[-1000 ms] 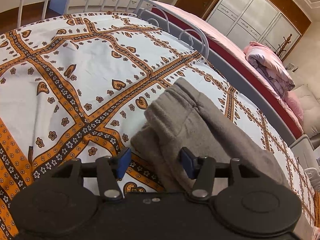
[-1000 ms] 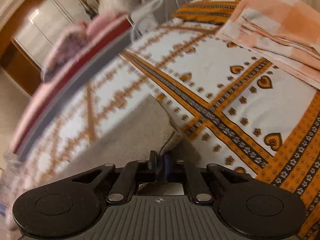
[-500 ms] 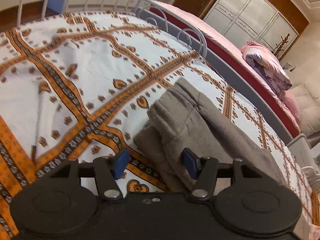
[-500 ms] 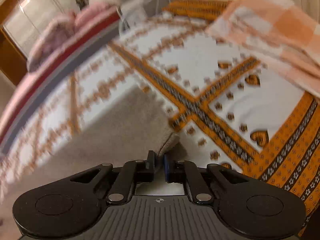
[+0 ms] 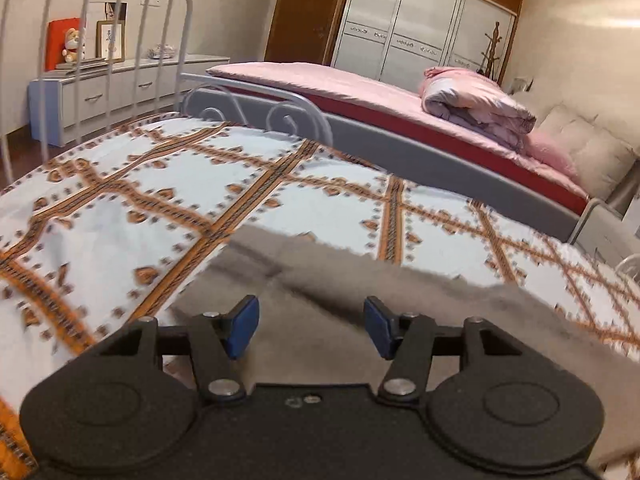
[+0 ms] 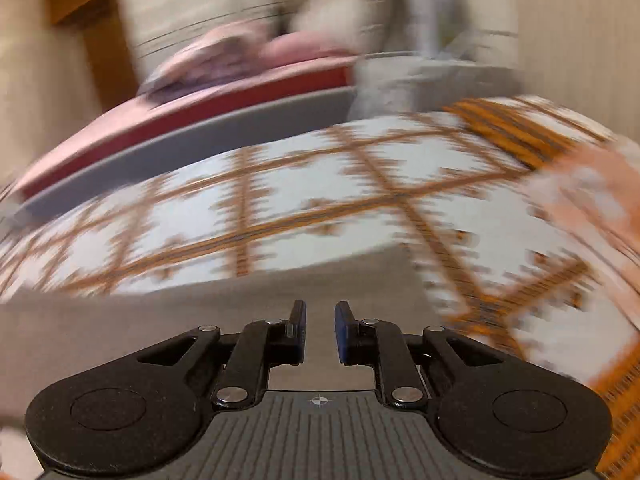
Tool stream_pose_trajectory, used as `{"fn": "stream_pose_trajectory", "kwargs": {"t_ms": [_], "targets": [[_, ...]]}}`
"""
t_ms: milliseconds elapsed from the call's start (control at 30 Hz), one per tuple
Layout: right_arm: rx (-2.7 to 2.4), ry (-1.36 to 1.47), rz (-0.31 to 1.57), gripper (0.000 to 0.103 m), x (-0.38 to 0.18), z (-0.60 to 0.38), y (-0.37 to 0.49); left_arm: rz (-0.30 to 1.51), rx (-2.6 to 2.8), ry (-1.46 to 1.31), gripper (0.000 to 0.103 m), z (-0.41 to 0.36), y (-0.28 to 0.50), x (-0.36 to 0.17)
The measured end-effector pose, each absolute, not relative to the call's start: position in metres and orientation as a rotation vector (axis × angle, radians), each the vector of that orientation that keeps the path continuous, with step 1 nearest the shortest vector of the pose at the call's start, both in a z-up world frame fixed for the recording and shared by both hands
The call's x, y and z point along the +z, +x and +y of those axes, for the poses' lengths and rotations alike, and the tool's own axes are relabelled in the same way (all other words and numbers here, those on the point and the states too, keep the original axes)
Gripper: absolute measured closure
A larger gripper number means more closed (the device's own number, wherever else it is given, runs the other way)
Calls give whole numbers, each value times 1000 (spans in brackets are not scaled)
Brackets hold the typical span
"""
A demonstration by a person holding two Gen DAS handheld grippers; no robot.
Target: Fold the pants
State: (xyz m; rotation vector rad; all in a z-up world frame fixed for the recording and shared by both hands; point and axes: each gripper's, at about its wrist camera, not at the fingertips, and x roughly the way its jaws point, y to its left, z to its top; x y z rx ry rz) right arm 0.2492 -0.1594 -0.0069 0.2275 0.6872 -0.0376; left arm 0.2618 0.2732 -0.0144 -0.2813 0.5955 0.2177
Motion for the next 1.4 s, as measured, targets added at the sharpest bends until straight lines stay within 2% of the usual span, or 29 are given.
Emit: {"fn": "stream_pose_trajectory", "kwargs": {"t_ms": [167, 233, 300, 367, 467, 533, 767, 800, 867, 900, 1033, 1100, 1167, 1233, 1300, 1400], "targets": [[192, 114, 684, 87, 6, -73, 281, 667, 171, -197, 53, 252, 294, -24], [265, 117, 685, 87, 2, -42, 296, 711, 217, -145, 46, 249, 301, -35], [339, 114, 705, 87, -6, -5, 312, 826, 261, -50, 49, 242, 304, -61], [395, 100, 742, 87, -19, 30, 325, 811, 250, 124, 47, 221, 291, -67], [391, 53, 874, 84, -61, 68, 343, 816, 242, 80, 48, 225, 279, -59], [366, 3, 800, 84, -62, 78, 336, 799, 241, 63, 48, 229, 273, -53], [470, 3, 712, 82, -47, 122, 350, 697, 261, 58, 48, 238, 283, -37], [477, -5, 706, 78, -46, 134, 358, 693, 263, 54, 48, 239, 287, -36], [483, -15, 683, 19, -40, 154, 371, 697, 268, 58, 48, 241, 293, -36], [492, -20, 656, 15, -37, 165, 377, 698, 277, 66, 48, 243, 294, -37], [560, -57, 637, 16, -30, 204, 404, 684, 353, 47, 46, 264, 291, -35], [604, -65, 626, 23, -28, 220, 411, 758, 357, 23, 45, 274, 292, -46], [642, -83, 647, 41, -33, 238, 419, 829, 341, 5, 43, 275, 289, -58], [599, -190, 760, 49, -55, 260, 432, 838, 341, 57, 43, 269, 284, -55], [538, -206, 785, 48, -73, 260, 442, 845, 362, 9, 38, 272, 279, -52], [421, -138, 753, 48, -55, 234, 444, 816, 368, -57, 28, 283, 267, -50]]}}
